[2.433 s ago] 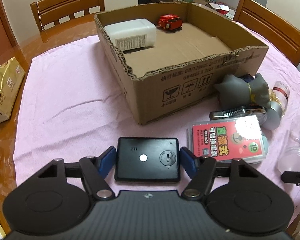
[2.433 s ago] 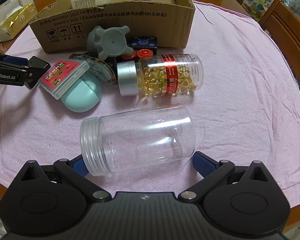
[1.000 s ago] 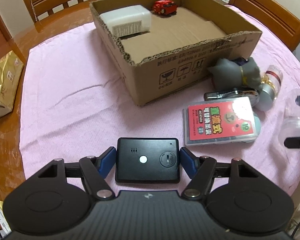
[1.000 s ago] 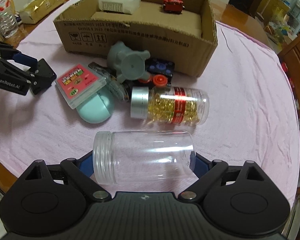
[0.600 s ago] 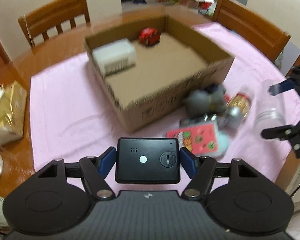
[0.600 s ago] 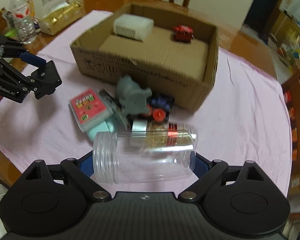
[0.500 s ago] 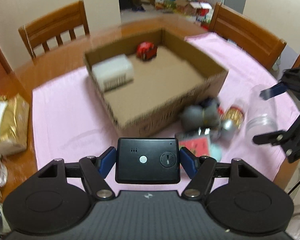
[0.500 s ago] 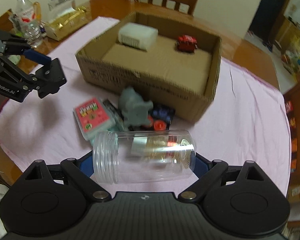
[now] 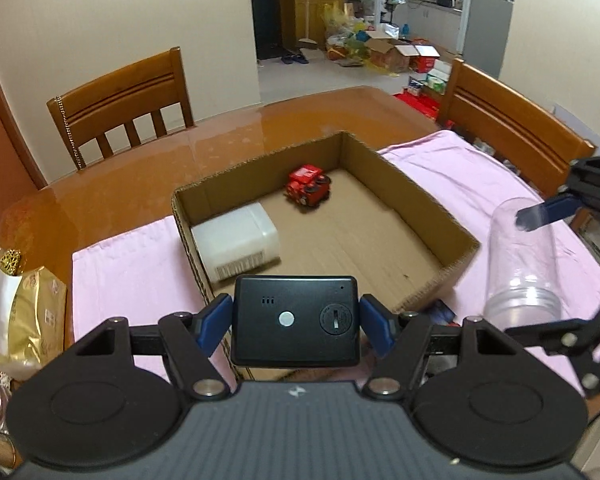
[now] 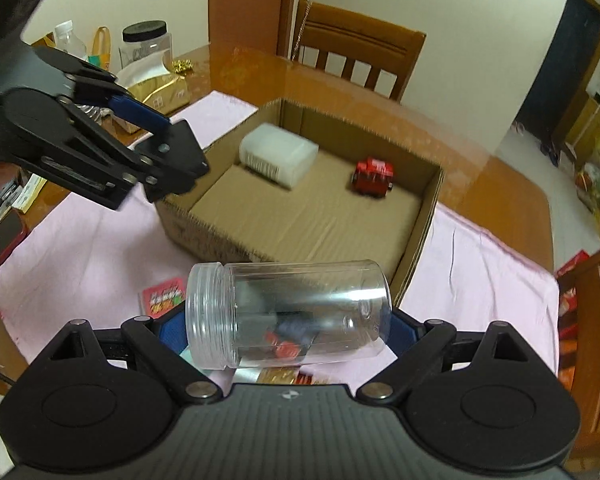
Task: Organize rigid objects
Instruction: 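Carry the power bank into the cardboard box and release it while the right tool lifts the jar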
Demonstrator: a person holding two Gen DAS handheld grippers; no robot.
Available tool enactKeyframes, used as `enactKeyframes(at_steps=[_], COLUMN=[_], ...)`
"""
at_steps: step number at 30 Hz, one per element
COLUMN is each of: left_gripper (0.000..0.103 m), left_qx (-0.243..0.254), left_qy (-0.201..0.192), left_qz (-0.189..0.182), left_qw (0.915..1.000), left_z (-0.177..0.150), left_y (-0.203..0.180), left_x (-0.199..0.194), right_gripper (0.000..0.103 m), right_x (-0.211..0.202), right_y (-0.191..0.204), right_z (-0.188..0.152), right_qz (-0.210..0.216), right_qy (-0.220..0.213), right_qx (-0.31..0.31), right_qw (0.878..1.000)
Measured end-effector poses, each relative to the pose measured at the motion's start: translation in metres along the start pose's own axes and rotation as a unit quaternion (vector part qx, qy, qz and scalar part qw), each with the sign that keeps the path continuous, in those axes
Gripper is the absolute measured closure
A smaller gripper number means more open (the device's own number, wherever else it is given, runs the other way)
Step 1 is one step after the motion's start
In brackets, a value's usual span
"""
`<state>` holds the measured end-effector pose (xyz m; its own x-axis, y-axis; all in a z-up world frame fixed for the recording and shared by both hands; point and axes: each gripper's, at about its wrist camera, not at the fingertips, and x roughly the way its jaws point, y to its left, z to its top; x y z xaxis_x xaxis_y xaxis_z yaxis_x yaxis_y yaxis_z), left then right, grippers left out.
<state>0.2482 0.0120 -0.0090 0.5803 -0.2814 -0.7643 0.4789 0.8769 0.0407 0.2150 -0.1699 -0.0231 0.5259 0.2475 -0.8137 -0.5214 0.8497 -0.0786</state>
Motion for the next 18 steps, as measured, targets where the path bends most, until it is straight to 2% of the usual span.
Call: enactKeyframes(at_steps=[8,18], left_gripper=[0.034,0.034], left_qx=[-0.029,-0.062], left_qy=[0.019,0.019], left_qz=[0.016,0.037], left_qw=[0.9993,0.9972], left_z=[0.006,0.005], left_y=[0.009,0.013], left_x=[0.036,0.059], right_gripper=[0.007,0.007], right_x=[0.011,0.030], right_y=[-0.018,-0.031], right_z=[0.020,0.031], right_qz=[0.000,0.012], right_qy=[-0.011,-0.004], right_qx=[-0.011,-0.020], right_qw=[1.000,1.000])
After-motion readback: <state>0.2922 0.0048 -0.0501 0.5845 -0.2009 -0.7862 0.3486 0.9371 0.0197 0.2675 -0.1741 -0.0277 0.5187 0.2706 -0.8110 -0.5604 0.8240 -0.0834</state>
